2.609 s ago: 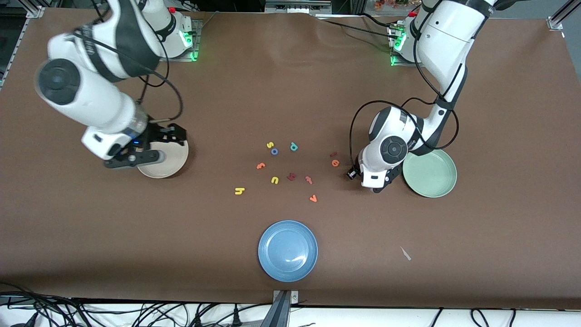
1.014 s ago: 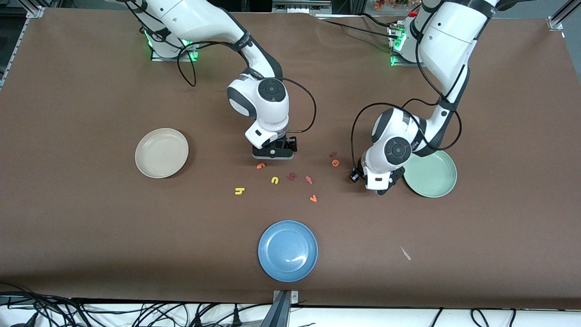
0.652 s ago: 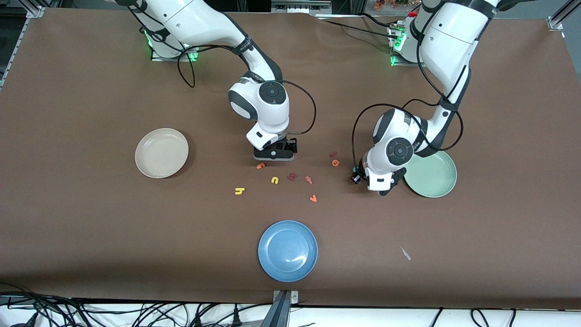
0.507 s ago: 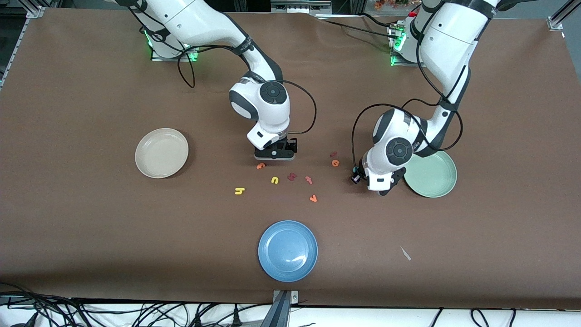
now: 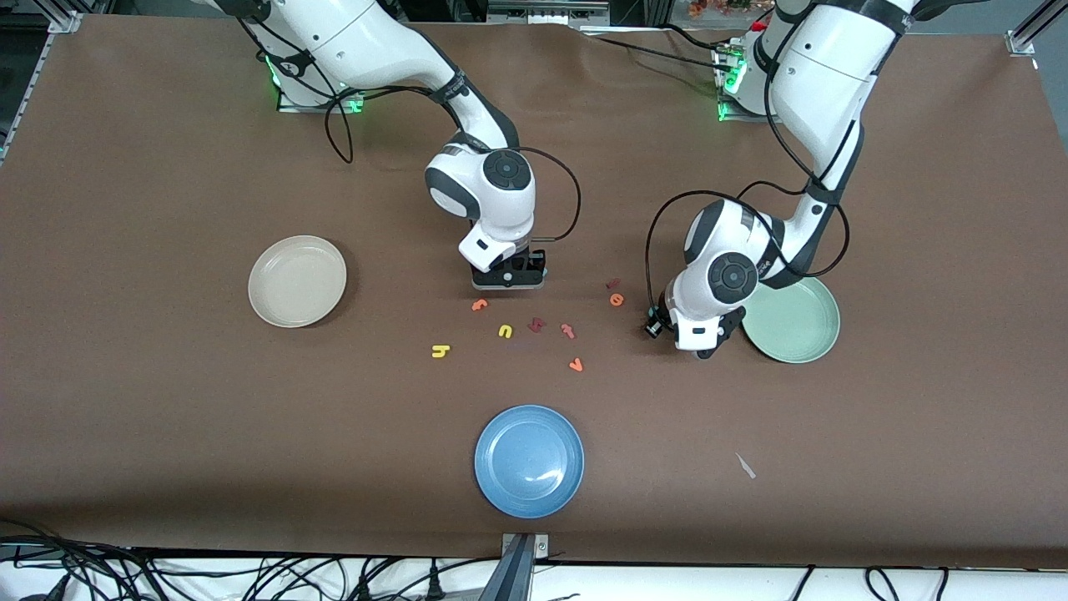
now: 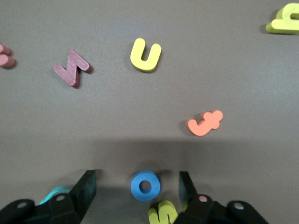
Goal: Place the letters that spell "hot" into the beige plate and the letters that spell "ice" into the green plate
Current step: 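Grasp the teal letter and blue o with the left and right grippers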
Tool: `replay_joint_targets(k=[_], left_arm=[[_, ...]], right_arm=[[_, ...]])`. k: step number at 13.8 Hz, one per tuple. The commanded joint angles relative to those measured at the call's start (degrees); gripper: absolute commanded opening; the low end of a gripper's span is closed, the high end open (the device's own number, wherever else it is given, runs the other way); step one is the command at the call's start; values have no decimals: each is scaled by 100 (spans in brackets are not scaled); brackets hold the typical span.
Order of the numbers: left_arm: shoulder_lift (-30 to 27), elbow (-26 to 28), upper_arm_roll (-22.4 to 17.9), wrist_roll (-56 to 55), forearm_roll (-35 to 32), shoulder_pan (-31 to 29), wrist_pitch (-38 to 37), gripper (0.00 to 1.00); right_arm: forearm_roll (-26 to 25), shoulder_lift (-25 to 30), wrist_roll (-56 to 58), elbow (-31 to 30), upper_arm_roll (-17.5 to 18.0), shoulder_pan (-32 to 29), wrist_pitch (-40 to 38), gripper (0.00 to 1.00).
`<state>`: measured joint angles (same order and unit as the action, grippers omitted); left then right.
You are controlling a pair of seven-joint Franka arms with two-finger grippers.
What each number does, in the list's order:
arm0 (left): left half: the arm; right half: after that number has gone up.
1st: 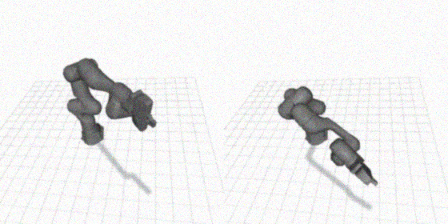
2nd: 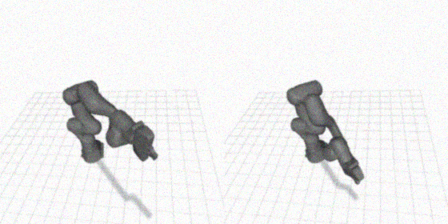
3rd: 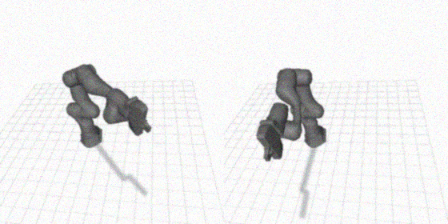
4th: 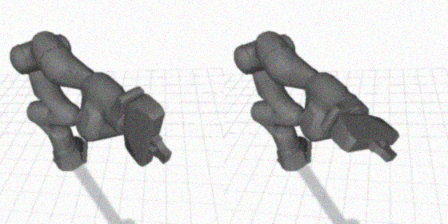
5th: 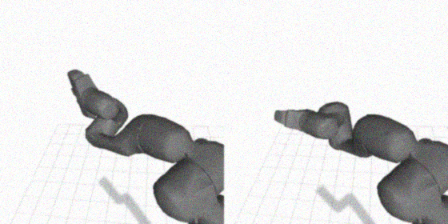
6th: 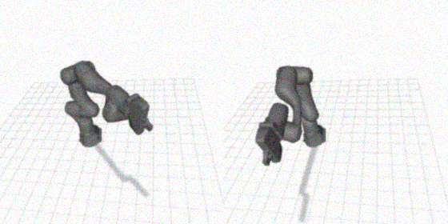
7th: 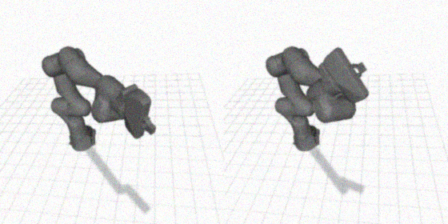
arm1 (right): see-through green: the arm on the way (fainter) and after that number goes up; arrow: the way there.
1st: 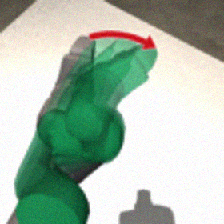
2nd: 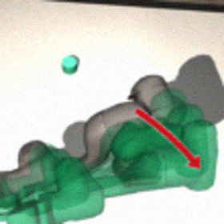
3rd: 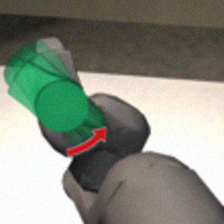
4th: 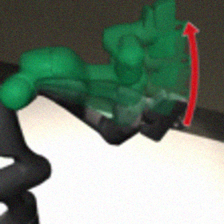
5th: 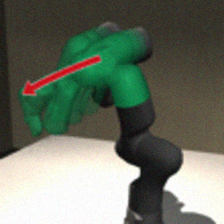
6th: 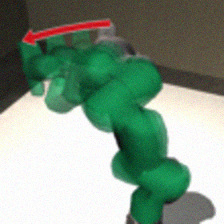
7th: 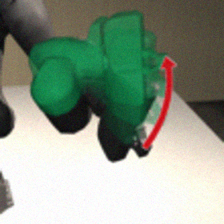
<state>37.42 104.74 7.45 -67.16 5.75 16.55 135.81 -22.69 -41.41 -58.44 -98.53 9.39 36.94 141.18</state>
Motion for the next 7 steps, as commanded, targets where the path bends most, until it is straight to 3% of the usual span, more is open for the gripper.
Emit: replay_joint_targets(k=[1,4,7], left_arm=[[222,-129,-24,-52,173,112,103,46],[231,-129,-24,-52,173,147,112,46],[275,-129,-24,-210,155,235,218,46]], right_arm=[[-139,28,-124,-122,19,-21,146,70],[-139,19,-132,-175,19,-21,146,61],[-139,28,-124,-219,19,-21,146,43]])
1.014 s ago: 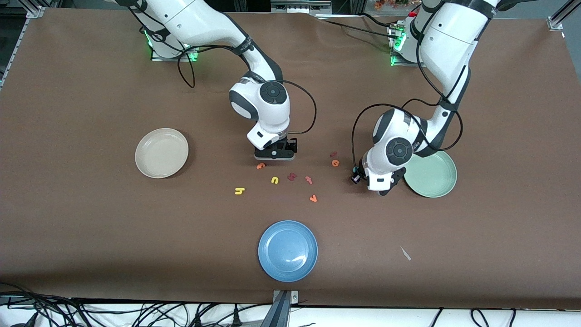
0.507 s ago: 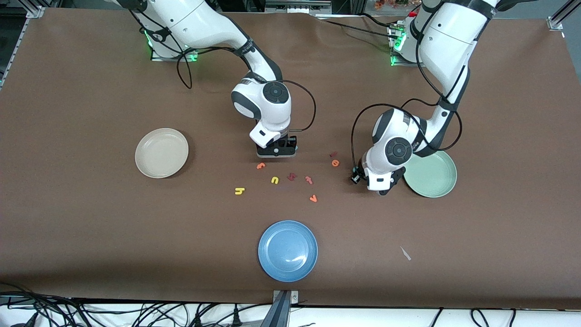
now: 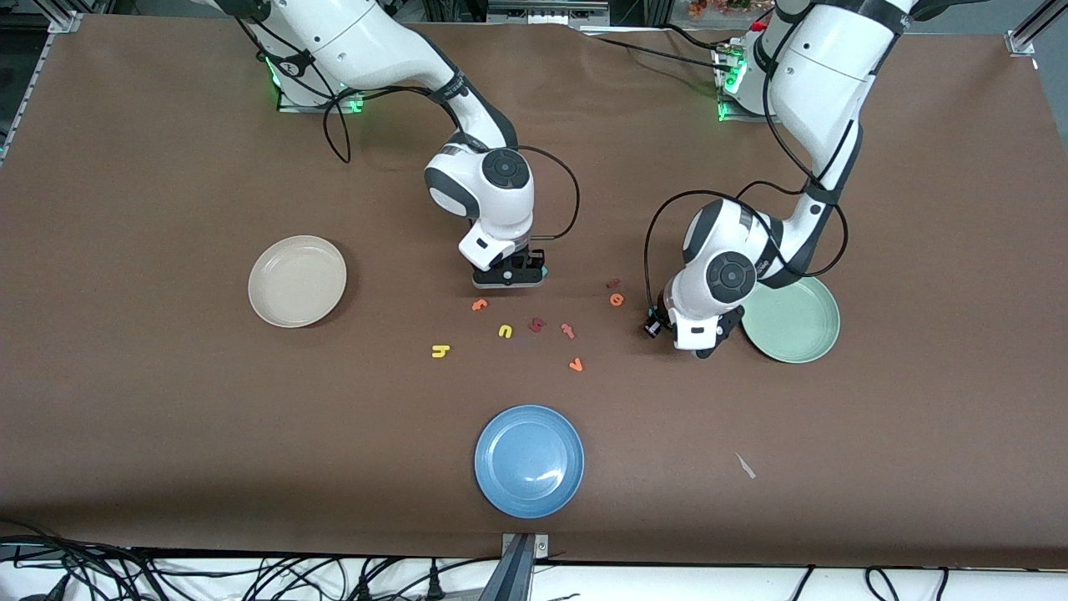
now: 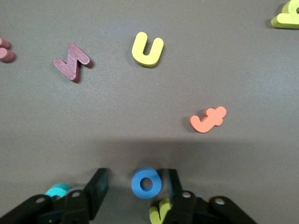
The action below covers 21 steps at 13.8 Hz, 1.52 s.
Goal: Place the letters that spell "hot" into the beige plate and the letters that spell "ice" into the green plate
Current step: 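Grasp the teal letter and blue o with the left and right grippers, then place the letters on the cream and green plates with both grippers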
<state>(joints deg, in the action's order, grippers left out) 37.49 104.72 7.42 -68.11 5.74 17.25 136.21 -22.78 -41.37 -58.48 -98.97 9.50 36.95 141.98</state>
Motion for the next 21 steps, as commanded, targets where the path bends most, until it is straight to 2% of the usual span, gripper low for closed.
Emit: replay_joint_targets(k=[1,2,4,8,11,12,18,21], left_arm=[[268,-127,-22,-123,155,164,178,44],[268,-127,-22,-124,146,164,178,41],[268,-118,-22,-115,129,156,178,41],[259,-127,-30,-27,120,50,169,41],[277,-136,-30,-27,111,59,169,43],[277,-145,-30,-27,111,59,178,43],[268,-215,-39,86,93,-81,169,45],[259,-215,-30,175,111,-91,161,48]], right_arm=[[-131,42,-120,-227,8,-22,76,38],[-131,68,-120,-254,8,-22,67,37],[-131,94,-111,-280,8,-22,67,24],[-122,349,204,-289,-62,-30,-29,16],[-35,682,625,-298,-71,-196,-424,16],[70,866,923,-324,-71,-328,-634,16],[1546,2246,3848,-948,-80,-1365,-1522,16],[1583,2651,4773,-1185,-412,-1577,-1874,16]])
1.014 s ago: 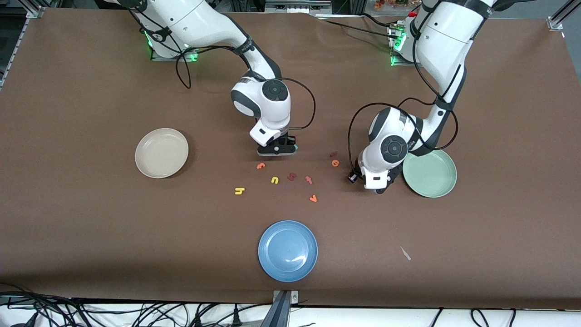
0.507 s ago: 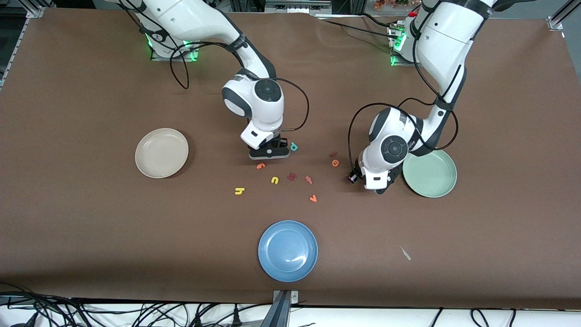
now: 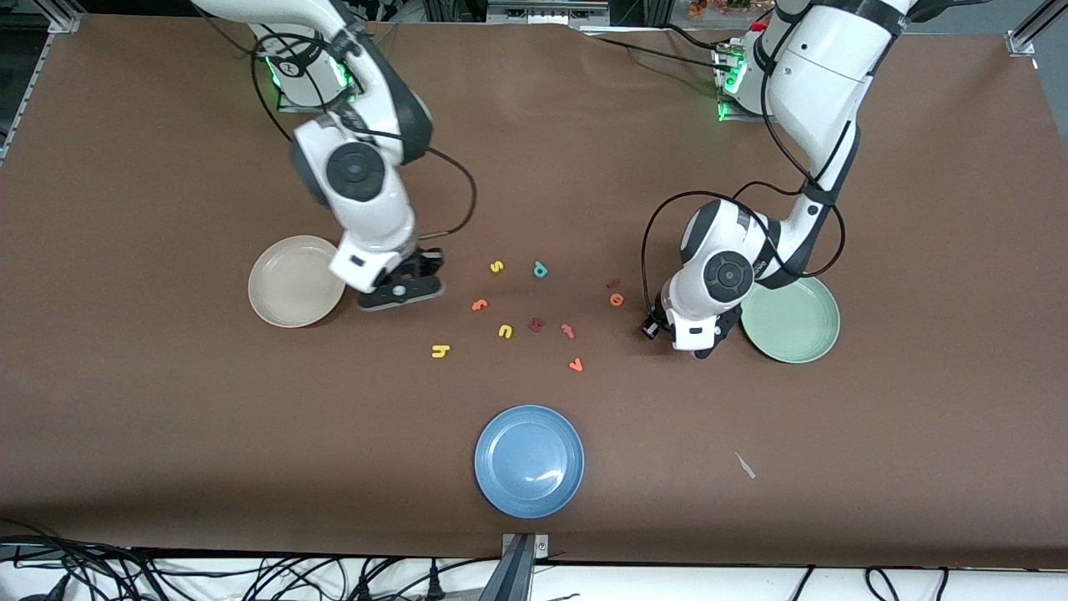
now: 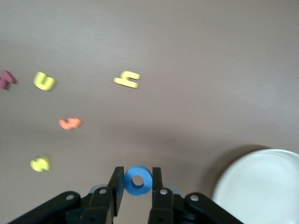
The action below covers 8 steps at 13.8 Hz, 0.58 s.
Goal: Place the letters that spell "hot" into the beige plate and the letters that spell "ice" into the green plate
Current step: 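Place the letters on the cream and green plates with both grippers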
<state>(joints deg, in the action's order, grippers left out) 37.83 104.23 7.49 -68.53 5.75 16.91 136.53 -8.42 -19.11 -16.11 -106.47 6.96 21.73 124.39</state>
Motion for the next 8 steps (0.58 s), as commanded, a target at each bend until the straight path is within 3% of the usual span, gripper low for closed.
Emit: replay_joint_targets(k=[1,4,8], left_arm=[[216,-166,-37,217,120,-57,128,50],[251,-166,-37,226,120,-30,128,45],[251,-166,-37,235,111,-30,128,16]], right_arm=[[165,565,826,-531,-282,-54,-177,17],[200,1083,1512,-935,-625,-54,-476,17],[200,1436,2716,-1489,-1153,-352,-442,18]])
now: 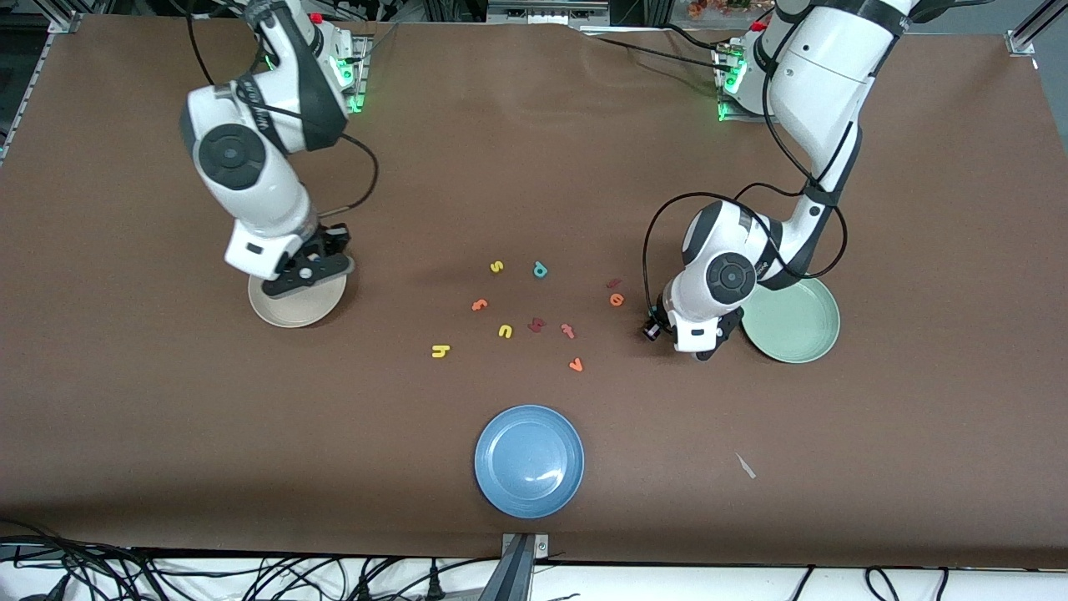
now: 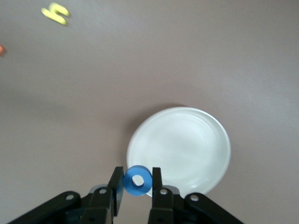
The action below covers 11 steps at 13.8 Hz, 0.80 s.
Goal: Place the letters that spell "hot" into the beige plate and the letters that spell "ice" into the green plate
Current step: 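Place the letters on the cream and green plates with both grippers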
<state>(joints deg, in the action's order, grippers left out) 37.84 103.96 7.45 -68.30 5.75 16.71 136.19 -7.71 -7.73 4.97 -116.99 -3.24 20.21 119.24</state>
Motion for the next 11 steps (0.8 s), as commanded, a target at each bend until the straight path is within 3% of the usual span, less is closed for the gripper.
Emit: replay_joint_targets(k=[1,4,7,8,9,10,11], left_arm=[[233,-139,-33,211,93,-19,162,8],[40,-305,-24,518,119,-150,-143,4],[-101,-857,-15,1009,146,-439,-1327,4],[-197,-1103,-15,1377,163,-597,-1941,4],[-276,-1271,-15,1850,164,-782,-2530,4],[-390,-1299,-24,2420,155,-949,-2988,4],[-478,-1264,-33,2957,146,-1151,-3289,4]], right_arm=[[129,281,845,-543,-185,-376,169,20],[147,149,1454,-798,-195,-825,670,20],[454,87,1463,-834,-195,-852,680,24],[454,78,1463,-842,-195,-852,697,32],[463,87,1471,-843,-195,-852,706,47],[463,87,1419,-843,-195,-852,724,87],[463,87,1410,-834,-195,-852,724,89]])
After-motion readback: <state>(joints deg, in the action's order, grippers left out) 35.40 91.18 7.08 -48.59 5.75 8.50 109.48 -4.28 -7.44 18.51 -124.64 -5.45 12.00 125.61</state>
